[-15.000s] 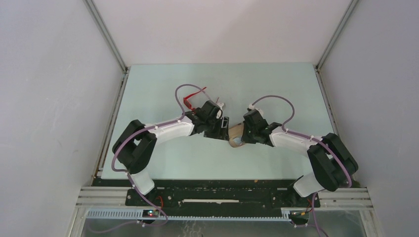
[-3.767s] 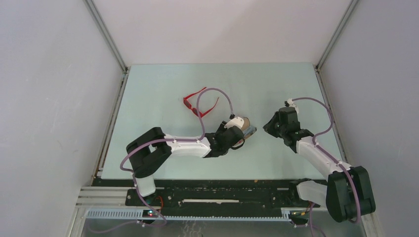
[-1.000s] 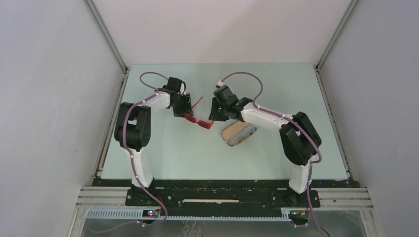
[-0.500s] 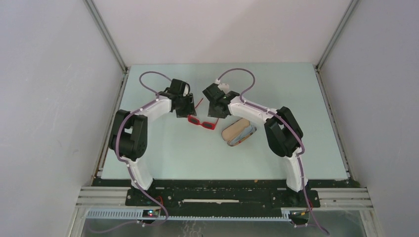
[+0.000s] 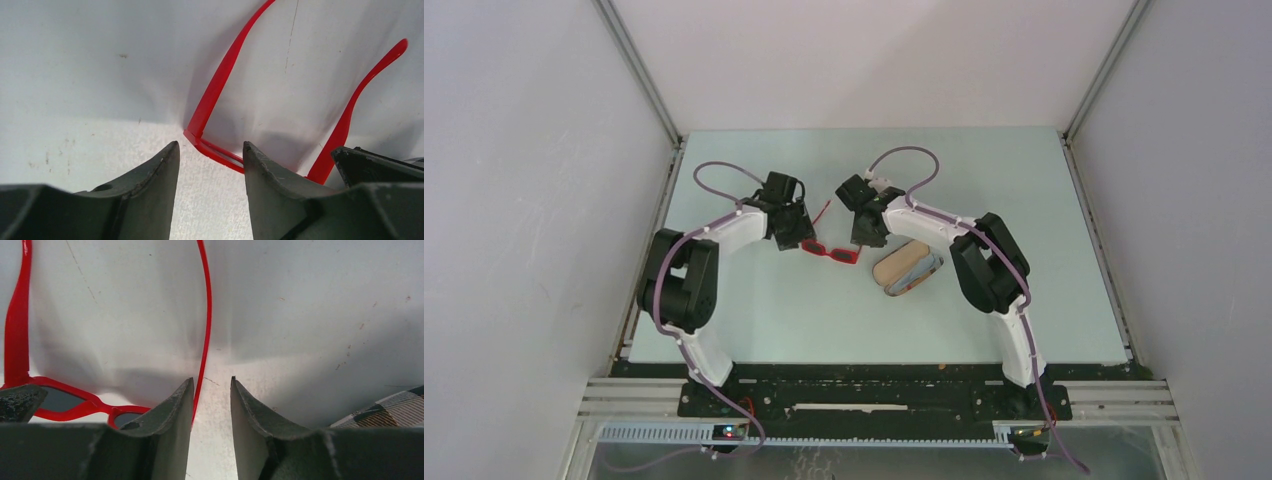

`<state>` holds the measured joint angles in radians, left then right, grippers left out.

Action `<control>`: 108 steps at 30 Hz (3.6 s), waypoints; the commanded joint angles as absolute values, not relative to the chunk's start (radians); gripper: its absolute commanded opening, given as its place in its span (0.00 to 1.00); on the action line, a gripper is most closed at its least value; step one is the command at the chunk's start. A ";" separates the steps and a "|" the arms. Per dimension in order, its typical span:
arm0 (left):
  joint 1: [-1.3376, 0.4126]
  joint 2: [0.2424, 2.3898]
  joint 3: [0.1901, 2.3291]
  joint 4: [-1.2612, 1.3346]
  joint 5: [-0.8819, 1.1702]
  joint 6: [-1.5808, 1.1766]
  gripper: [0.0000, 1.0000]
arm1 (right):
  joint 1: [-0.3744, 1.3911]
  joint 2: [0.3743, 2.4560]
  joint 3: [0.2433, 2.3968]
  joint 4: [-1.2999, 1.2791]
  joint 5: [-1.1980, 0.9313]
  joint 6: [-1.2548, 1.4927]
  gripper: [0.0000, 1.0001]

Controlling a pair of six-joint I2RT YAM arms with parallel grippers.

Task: Organize the sunglasses

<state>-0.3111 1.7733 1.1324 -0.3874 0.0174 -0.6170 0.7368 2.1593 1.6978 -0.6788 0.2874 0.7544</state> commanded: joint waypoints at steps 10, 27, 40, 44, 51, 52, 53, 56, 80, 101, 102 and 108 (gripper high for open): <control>-0.312 1.787 1.120 -0.301 0.072 -0.673 0.44 | 0.720 2.176 1.704 -0.600 0.202 0.695 0.18; -0.320 1.844 1.152 -0.296 0.127 -0.650 0.37 | 0.726 2.135 1.628 -0.506 0.029 0.531 0.00; -0.354 1.912 1.228 -0.276 0.163 -0.636 0.39 | 0.739 2.155 1.655 -0.546 -0.169 0.426 0.04; -0.356 1.916 1.253 -0.287 0.166 -0.621 0.44 | 0.729 2.119 1.623 -0.517 -0.178 0.432 0.11; -0.356 1.869 1.270 -0.287 0.148 -0.594 0.53 | 0.678 2.044 1.604 -0.507 -0.202 0.409 0.32; -0.356 1.863 1.276 -0.289 0.150 -0.591 0.54 | 0.666 2.031 1.595 -0.492 -0.214 0.404 0.35; -0.356 1.857 1.283 -0.295 0.152 -0.587 0.55 | 0.653 2.023 1.594 -0.484 -0.222 0.398 0.38; -0.356 1.835 1.296 -0.310 0.153 -0.583 0.56 | 0.618 2.022 1.629 -0.503 -0.236 0.386 0.42; -0.359 1.598 0.909 -0.275 0.156 -0.688 0.52 | 0.548 2.534 2.370 -0.700 -0.084 0.392 0.30; -0.390 1.822 1.037 -0.256 0.164 -0.679 0.50 | 0.596 2.266 1.849 -0.588 -0.209 0.433 0.19; -0.393 1.827 1.042 -0.256 0.163 -0.680 0.50 | 0.603 2.248 1.820 -0.577 -0.215 0.437 0.19; -0.415 1.849 1.068 -0.256 0.168 -0.687 0.49 | 0.641 2.162 1.712 -0.545 -0.199 0.457 0.19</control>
<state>-0.3939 1.8065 1.0462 -0.2256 0.1726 -0.6823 0.6132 2.2486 1.7466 -0.5858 -0.1905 0.4290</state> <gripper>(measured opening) 0.495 0.192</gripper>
